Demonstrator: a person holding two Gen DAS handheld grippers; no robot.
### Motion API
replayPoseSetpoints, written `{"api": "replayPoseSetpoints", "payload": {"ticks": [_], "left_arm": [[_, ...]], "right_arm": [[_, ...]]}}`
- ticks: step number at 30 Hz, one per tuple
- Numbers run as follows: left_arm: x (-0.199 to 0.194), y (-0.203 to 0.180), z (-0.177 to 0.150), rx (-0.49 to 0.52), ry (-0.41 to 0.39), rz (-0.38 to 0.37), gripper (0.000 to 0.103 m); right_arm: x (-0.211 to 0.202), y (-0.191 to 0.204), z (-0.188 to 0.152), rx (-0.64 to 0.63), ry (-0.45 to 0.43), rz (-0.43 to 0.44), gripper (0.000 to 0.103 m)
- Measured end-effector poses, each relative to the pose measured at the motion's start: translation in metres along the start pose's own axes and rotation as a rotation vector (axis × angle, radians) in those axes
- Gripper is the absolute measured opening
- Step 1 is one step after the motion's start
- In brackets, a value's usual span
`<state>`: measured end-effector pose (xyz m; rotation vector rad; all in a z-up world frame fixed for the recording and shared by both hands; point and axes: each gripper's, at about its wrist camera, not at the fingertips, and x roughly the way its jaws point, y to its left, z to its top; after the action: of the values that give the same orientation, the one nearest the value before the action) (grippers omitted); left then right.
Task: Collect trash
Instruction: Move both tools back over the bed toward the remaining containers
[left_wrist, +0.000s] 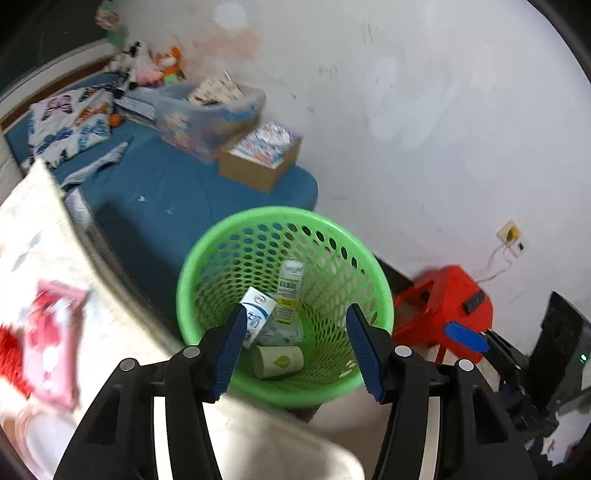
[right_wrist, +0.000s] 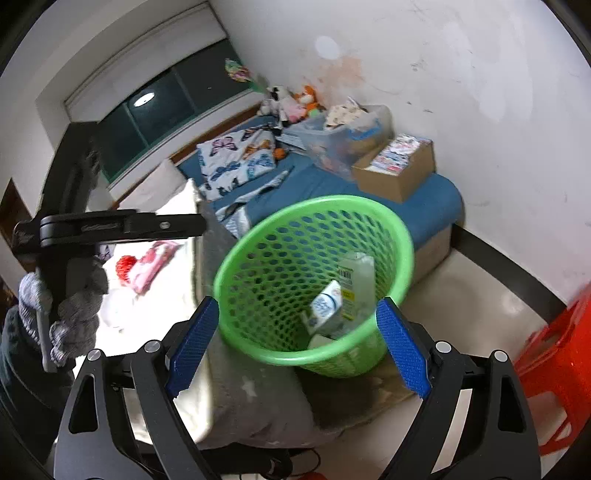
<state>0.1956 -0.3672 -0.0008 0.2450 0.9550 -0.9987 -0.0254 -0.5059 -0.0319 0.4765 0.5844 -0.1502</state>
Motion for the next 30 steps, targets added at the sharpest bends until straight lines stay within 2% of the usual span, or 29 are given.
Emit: {"api": "replayPoseSetpoints", "payload": {"ticks": [4,7,9,16,26,30], "left_arm": [[-0.045,0.014,-0.027,-0.04,-0.076,0.044,0.063],[-0.076,0.027,-0.051,-0.054,-0.123,0.091,0.063],[-0.095,0.035,-0.069,-0.061,-0.145,0.158,0.063],[-0.149,0.074,-0.117,-0.161,-0.21,0.26,0.066],[-0.217,0.149,-0.187,-0.392,-0.273,0.408,0.067],[-0.241,0.176,-0.213,-0.488,-0.295,0.447,0.068]], "right_arm": [[-0.003,0.023,0.002,-0.042,-0.005,0.035,0.087],[-0.001,0.042,0.003,-0.071,0.004,0.061,0.088],[0.002,0.054,0.003,-0.086,0.013,0.081,0.088],[0.024,0.106,-0.002,-0.171,0.068,0.146,0.088],[0.06,0.188,-0.013,-0.308,0.167,0.281,0.088],[0.085,0.219,-0.018,-0.334,0.241,0.352,0.088]]}}
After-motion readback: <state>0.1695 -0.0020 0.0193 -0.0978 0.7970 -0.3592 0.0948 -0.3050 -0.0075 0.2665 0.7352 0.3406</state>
